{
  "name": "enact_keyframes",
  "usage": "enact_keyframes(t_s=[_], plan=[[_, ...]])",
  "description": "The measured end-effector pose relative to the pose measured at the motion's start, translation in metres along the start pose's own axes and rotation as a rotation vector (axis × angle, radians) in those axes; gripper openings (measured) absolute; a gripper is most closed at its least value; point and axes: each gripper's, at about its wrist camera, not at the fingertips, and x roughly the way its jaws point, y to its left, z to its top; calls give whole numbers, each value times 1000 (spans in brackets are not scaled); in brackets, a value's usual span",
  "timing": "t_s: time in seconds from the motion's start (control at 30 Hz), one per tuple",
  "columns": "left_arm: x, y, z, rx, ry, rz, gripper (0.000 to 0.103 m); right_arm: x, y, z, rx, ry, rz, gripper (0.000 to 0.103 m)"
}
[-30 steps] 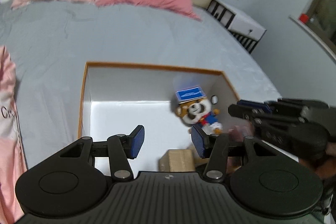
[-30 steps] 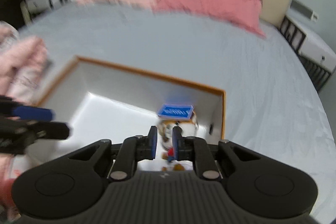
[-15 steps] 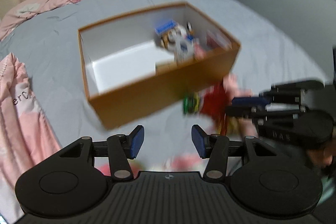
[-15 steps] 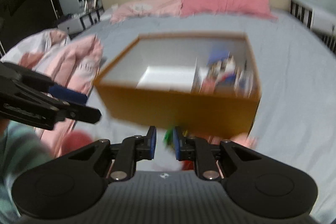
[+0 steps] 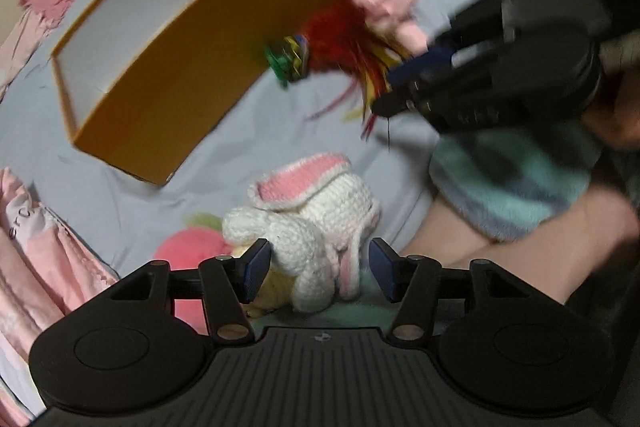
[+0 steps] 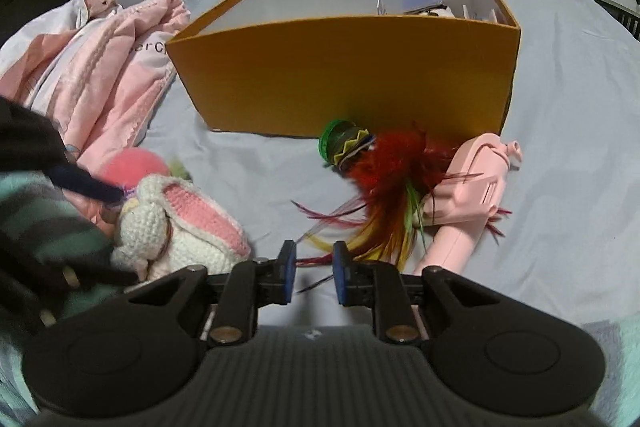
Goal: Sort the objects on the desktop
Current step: 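Grasp the white crocheted bunny with the left tool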
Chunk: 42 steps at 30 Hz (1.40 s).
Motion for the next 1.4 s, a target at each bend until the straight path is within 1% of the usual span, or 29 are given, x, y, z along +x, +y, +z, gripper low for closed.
enact_keyframes(t_s=[0.1,0.23,0.33,0.43,0.57,0.73,0.9,1.03,1.27,1.4], plan=[[9,-7,4,41,27,41,71,0,-7,0,43,2,10,27],[18,-7,9,56,59,42,80,2,-8,1,60,-2,16,27],[24,-11,12,88,82,64,83,2,-8,0,57,-1,16,27],[32,-14,15,114,112,88,84,2,-8,0,58,-2,15,27],[45,-14,22,119,143,136,84,2,-8,-1,65,-4,16,27],[57,-15,29,134,171,170,87,1,-10,-2,71,-7,16,27],[61,-11,32,108,176,174,86,2,-8,-1,70,-9,11,27],[58,-5,32,66,154,165,83,1,-7,-2,60,-13,4,27],[46,9,29,-71,93,133,74,1,-7,-2,55,-17,-7,27],[39,19,27,-151,55,106,67,1,-7,-2,54,-17,-12,27]])
